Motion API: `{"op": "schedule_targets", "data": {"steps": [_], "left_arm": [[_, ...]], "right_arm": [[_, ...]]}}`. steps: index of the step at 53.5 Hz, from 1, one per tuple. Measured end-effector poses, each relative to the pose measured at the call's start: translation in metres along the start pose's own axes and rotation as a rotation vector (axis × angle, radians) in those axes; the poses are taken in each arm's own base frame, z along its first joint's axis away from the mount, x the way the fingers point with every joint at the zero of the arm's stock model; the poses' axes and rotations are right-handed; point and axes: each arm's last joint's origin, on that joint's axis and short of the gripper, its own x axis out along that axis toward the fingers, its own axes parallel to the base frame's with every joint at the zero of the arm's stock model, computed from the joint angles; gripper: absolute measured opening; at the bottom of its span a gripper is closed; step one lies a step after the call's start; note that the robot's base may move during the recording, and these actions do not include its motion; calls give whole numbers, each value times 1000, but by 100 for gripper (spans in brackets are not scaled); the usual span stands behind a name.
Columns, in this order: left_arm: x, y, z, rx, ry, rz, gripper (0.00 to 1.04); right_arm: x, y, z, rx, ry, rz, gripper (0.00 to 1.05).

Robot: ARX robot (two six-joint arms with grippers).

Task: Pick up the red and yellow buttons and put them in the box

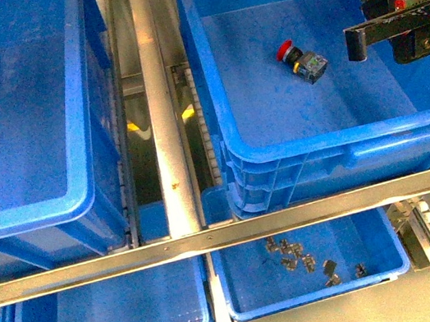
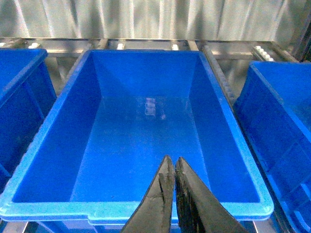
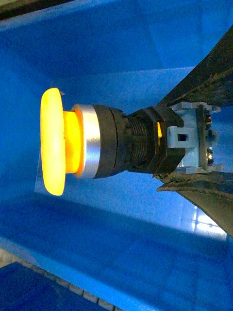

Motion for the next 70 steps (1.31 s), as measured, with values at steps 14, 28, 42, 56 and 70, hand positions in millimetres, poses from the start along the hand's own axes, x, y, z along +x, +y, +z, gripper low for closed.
{"op": "schedule_targets", "data": {"steps": [14,28,42,56,70], "left_arm": [[0,0,0,0,0,0,3],[0,0,0,0,0,0,3],[0,0,0,0,0,0,33],[0,0,0,0,0,0,76],[0,0,0,1,0,0,96]], "right_arm": [[-1,0,-2,-2,6,0,26],[-2,0,-3,-3,10,-1,26],[1,-1,-5,-2,19,15,26],[34,-2,0,-6,46,74,26],[102,-14,13,-43,109,87,26]]}}
